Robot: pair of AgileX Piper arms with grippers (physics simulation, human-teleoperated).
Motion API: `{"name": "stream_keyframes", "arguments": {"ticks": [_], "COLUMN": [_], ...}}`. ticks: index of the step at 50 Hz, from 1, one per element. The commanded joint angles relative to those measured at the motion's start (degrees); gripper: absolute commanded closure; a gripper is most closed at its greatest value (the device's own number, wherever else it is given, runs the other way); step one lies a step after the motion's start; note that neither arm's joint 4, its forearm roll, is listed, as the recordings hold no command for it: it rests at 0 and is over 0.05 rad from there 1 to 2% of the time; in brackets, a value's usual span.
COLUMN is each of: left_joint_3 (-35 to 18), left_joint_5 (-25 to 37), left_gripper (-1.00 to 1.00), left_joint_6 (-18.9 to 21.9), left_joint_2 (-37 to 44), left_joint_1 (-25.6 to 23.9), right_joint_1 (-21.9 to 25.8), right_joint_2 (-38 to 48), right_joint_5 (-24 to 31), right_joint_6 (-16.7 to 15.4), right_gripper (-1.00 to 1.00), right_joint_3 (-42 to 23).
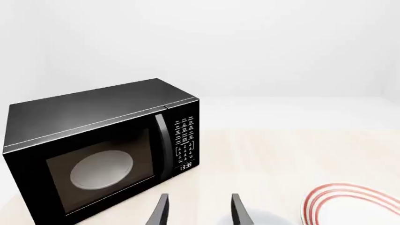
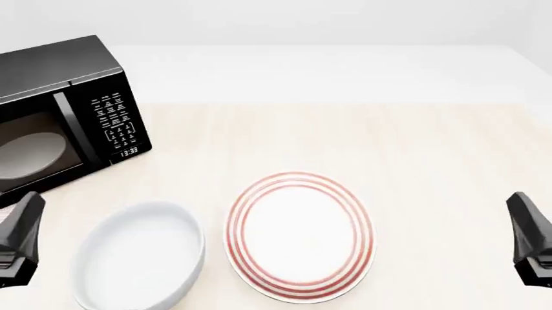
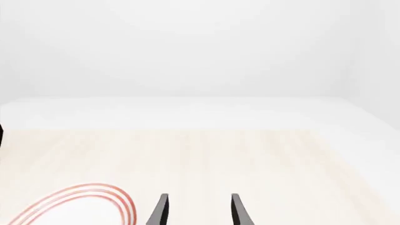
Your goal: Open the microwave.
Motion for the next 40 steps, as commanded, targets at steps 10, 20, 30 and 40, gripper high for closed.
{"name": "stream_keyframes", "arguments": {"ticks": [10,20,30,40], "left_joint_3": [-0.13,-0.60,-3.18,-6.33], "left_joint_5": [-0.94,-1.33,-5.54,-12.79], "left_gripper": [-1.00,-1.00,-1.00,-1.00], "left_joint_6": [-0.25,1.25,-2.74,-1.57], "left_joint_2": [0.85,1.68,6.36,19.55], "left_joint_1": [-0.06,0.33,4.49,5.77], "right_joint_1": [0.34,0.92,2.00,2.06], "right_joint_2": [0.58,0.25,0.08,-0.05], "right_joint_5": [0.06,0.32,0.55,0.38], "right_joint_6": [0.34,0.04,-0.80,-0.79], "right_gripper": [-1.00,-1.00,-1.00,-1.00], "right_joint_3": [-0.24,-0.26,-0.09,-0.10]}}
